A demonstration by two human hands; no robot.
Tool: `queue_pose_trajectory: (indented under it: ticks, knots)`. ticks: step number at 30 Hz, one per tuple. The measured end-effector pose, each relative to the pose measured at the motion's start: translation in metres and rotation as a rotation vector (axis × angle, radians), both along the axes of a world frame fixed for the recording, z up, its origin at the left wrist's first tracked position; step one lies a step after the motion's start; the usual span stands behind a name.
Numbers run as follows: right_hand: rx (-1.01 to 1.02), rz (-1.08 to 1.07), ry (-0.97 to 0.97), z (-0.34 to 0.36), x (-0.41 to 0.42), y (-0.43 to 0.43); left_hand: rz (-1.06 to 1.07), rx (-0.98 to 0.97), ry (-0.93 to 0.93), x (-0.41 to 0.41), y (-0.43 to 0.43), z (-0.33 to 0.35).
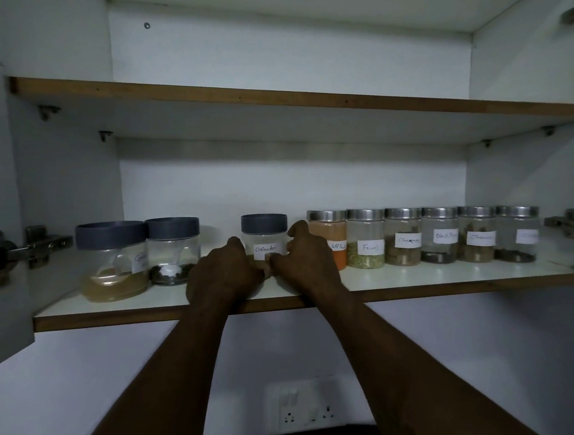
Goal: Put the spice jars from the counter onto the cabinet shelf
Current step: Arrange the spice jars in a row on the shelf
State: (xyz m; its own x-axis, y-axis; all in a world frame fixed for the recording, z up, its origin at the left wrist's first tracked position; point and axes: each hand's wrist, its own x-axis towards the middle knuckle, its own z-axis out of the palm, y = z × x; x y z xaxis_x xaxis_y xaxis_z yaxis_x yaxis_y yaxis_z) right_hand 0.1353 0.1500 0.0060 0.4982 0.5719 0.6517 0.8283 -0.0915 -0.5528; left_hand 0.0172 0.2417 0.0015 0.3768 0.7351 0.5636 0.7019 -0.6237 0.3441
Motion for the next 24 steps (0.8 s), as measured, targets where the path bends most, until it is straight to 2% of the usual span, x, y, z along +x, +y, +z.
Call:
queue_pose_trajectory:
  ticks: [11, 15, 24]
  knots:
    - [-0.018, -0.219, -0.038, -0.005, -0.006, -0.011, -0.198, 0.065, 0.086, 0.003, 0.013, -0.004]
    - [-0.009, -0.250, -0.044, -0.006, -0.008, -0.012, -0.176, 0.076, 0.149, 0.008, 0.015, -0.005]
    - [0.001, -0.269, -0.100, -0.008, -0.014, -0.011, -0.094, 0.047, 0.109, 0.011, 0.019, -0.009]
